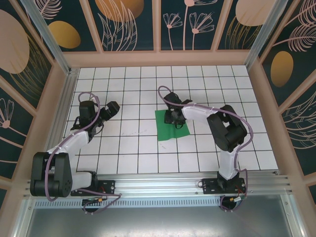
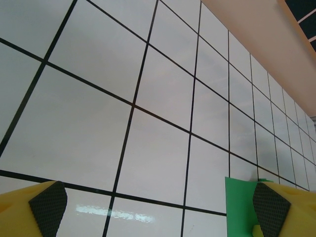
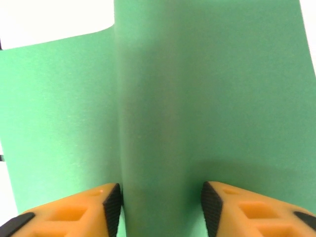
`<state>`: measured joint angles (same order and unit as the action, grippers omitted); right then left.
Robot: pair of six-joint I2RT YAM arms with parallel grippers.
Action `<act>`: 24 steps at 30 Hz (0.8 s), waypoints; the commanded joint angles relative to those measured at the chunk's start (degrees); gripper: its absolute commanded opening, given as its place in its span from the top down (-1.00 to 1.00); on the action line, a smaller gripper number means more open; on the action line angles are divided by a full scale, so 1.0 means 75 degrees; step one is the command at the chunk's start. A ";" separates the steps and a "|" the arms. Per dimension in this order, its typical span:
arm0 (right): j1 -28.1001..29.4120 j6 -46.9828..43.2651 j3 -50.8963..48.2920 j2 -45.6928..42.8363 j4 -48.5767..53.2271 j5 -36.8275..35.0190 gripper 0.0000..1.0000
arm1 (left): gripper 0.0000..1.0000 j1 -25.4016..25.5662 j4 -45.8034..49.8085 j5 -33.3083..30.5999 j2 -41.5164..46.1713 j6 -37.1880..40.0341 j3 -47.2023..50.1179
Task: Fold a paper plane with a square sheet of paper (pick it up from the middle)
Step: Fold the square sheet of paper in half at the center of the table.
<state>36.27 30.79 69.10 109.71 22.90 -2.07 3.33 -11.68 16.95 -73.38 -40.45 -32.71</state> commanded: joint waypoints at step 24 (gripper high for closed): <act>-0.1236 0.3414 -0.2335 -0.1500 -0.7206 0.7303 0.49 | -0.97 0.1312 -0.3211 0.2841 -0.0866 -0.2063 0.0350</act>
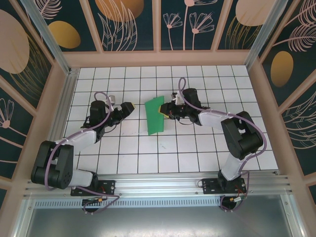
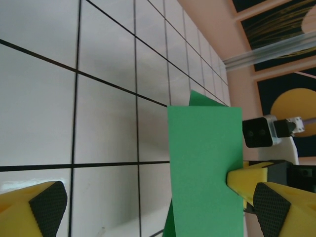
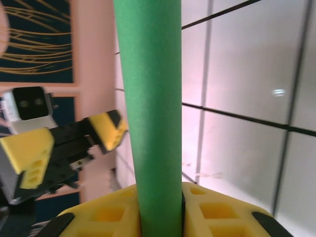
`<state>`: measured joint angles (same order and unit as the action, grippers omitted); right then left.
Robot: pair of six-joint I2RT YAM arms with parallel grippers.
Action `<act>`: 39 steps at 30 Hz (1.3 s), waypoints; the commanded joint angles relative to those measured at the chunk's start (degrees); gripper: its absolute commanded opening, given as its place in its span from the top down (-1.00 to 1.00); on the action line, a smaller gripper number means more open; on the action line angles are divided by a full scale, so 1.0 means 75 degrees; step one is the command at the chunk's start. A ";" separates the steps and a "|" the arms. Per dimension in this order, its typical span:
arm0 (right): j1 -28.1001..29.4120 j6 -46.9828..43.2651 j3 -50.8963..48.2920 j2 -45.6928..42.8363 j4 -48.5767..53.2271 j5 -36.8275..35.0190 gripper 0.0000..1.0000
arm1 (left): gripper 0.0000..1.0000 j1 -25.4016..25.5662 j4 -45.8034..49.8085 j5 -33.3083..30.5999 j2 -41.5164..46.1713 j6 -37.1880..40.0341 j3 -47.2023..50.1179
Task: Fold a paper plane with a square sheet of paper (pick it up from the middle)
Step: Fold the square sheet of paper in half at the center of the table.
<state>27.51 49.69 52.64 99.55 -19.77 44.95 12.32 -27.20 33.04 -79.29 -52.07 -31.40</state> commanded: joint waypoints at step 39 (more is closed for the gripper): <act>0.0100 0.0554 0.0090 0.0120 -0.0358 0.1157 0.33 | 1.00 0.0604 -0.2390 0.1233 -0.0935 -0.0595 0.0110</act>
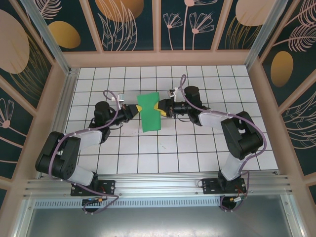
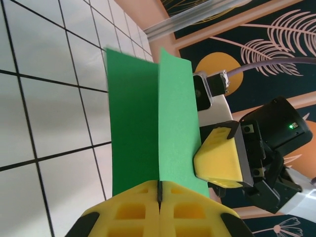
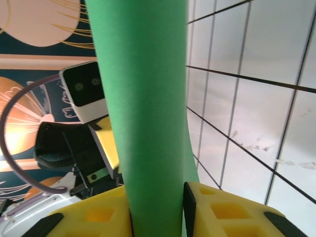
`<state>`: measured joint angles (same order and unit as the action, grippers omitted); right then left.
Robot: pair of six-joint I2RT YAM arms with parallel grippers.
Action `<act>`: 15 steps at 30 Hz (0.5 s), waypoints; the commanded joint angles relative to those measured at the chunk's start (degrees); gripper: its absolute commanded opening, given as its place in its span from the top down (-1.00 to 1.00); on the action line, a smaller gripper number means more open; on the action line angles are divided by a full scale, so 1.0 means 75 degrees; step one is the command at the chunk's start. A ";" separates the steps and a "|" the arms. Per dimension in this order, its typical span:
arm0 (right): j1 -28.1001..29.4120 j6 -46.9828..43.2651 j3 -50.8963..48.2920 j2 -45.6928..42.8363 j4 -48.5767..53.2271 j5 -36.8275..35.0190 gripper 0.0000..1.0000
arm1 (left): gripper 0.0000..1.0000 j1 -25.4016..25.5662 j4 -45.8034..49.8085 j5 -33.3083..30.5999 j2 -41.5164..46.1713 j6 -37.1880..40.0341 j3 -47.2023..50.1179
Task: Fold a paper plane with a square sheet of paper (pick it up from the middle)
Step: Fold the square sheet of paper in half at the center of the table.
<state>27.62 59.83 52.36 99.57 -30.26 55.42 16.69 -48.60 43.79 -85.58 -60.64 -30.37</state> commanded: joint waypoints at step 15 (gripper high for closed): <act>0.0454 -0.1923 0.0897 0.1177 0.3592 -0.1825 0.12 | 1.00 0.0621 0.3129 -0.1489 -0.0907 0.1945 -0.0972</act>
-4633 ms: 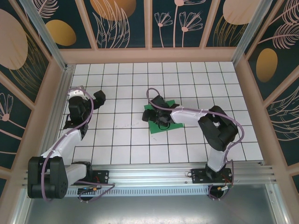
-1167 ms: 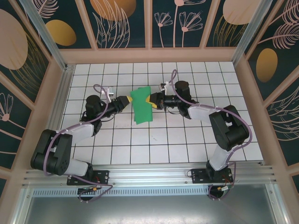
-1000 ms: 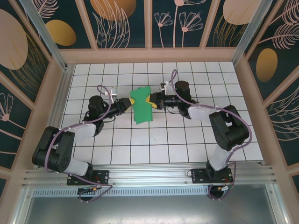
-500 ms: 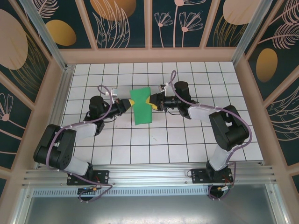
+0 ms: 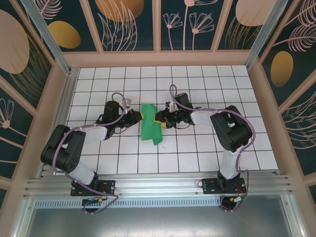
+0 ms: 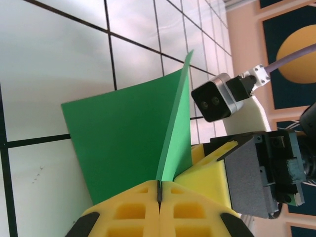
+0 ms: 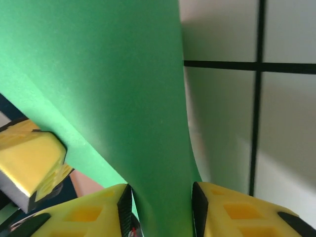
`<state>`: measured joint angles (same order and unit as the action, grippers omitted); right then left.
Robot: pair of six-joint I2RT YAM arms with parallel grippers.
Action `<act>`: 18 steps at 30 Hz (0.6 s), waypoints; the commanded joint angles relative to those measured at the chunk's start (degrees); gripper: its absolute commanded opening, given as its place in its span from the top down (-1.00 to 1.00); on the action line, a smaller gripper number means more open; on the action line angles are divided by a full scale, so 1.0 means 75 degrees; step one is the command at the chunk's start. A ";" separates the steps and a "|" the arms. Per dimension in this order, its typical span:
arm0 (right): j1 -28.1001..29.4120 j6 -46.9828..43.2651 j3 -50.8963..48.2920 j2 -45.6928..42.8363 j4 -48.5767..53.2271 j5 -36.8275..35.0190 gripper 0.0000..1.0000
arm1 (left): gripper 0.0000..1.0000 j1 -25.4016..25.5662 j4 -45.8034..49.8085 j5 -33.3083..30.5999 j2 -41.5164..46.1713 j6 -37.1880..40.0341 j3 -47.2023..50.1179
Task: Fold a paper plane with a square sheet of paper (pick it up from the middle)
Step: Fold the square sheet of paper in half at the center of the table.
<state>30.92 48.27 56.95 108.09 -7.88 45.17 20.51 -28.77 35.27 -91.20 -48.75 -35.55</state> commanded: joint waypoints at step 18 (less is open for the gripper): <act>-0.0032 -0.2188 0.0071 -0.1315 0.2026 -0.2112 -0.42 | 1.00 0.0976 -0.0090 -0.0911 -0.0438 -0.0556 -0.0488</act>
<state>30.85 35.22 58.00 100.95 6.07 30.98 26.89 -26.92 29.02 -93.19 -51.33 -37.28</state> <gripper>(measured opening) 0.708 0.064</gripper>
